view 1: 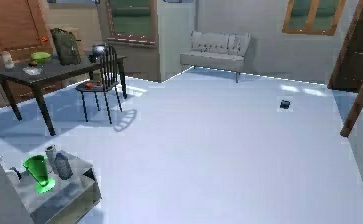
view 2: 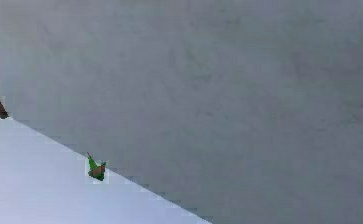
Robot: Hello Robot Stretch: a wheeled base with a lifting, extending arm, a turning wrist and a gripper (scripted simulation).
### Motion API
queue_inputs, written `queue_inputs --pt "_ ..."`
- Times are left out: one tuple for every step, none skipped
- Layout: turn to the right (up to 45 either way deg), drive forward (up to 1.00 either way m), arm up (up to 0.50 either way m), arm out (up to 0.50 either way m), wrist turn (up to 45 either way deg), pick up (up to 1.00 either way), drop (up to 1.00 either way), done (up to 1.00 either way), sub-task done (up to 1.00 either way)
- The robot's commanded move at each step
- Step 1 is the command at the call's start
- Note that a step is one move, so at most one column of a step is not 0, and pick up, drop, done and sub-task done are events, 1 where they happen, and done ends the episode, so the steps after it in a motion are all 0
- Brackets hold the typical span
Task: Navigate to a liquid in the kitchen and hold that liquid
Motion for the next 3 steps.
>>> queue_inputs --pt "0.0 1.0 0.0 0.0 0.0 0.0 0.0 0.0 0.0" --pt "-6.0 0.0 0.0 0.0 0.0 0.0 0.0 0.0 0.0" --pt "0.0 0.35 0.0 0.0 0.0 0.0 0.0 0.0 0.0"
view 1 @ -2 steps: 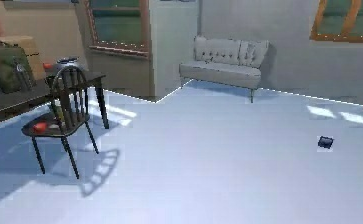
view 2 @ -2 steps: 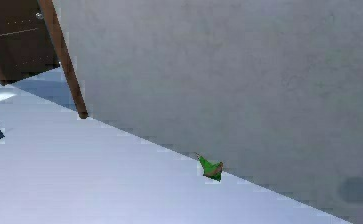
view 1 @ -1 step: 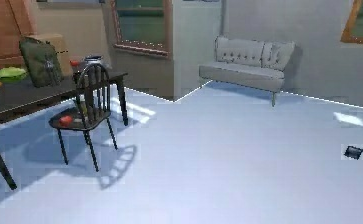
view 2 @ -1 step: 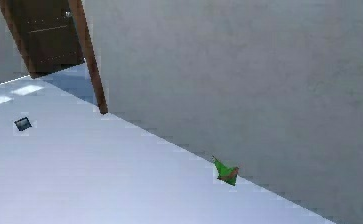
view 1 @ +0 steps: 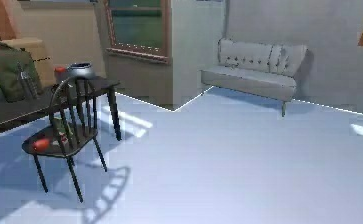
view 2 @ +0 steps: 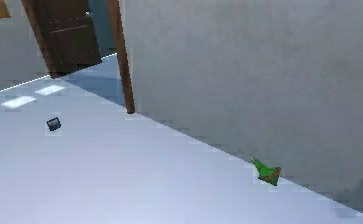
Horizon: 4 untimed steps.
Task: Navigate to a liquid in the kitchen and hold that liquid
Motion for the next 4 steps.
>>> queue_inputs --pt "-45.0 0.0 0.0 0.0 0.0 0.0 0.0 0.0 0.0" --pt "-18.0 0.0 0.0 0.0 0.0 0.0 0.0 0.0 0.0" --pt "0.0 0.9 0.0 0.0 0.0 0.0 0.0 0.0 0.0" --pt "-15.0 0.0 0.0 0.0 0.0 0.0 0.0 0.0 0.0"
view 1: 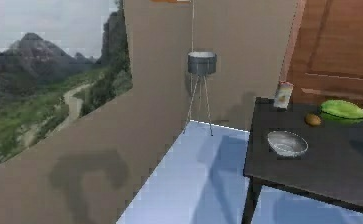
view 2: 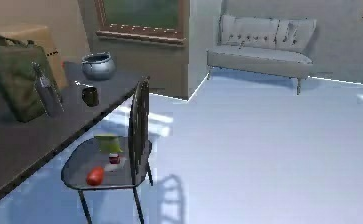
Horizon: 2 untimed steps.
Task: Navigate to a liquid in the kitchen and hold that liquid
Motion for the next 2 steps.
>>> queue_inputs --pt "0.0 0.75 0.0 0.0 0.0 0.0 0.0 0.0 0.0" --pt "9.0 0.0 0.0 0.0 0.0 0.0 0.0 0.0 0.0"
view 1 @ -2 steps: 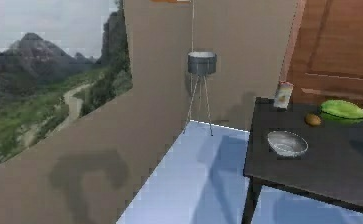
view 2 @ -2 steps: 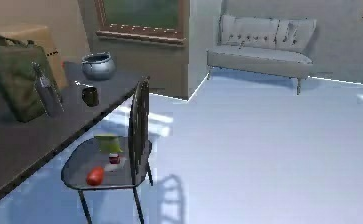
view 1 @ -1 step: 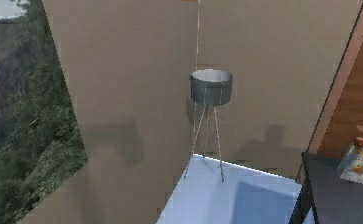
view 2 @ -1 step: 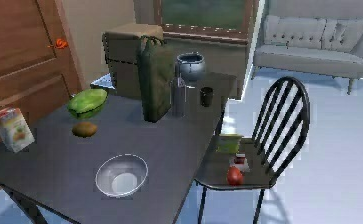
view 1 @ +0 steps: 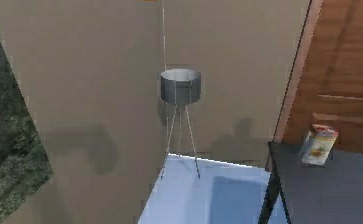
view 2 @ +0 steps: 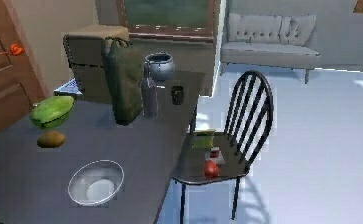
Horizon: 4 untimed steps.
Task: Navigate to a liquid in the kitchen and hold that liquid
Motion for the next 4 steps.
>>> queue_inputs --pt "0.0 0.3 0.0 0.0 0.0 0.0 0.0 0.0 0.0" --pt "-36.0 0.0 0.0 0.0 0.0 0.0 0.0 0.0 0.0" --pt "0.0 0.0 0.5 0.0 0.0 0.0 0.0 0.0 0.0" --pt "0.0 0.0 0.34 0.0 0.0 0.0 0.0 0.0 0.0"
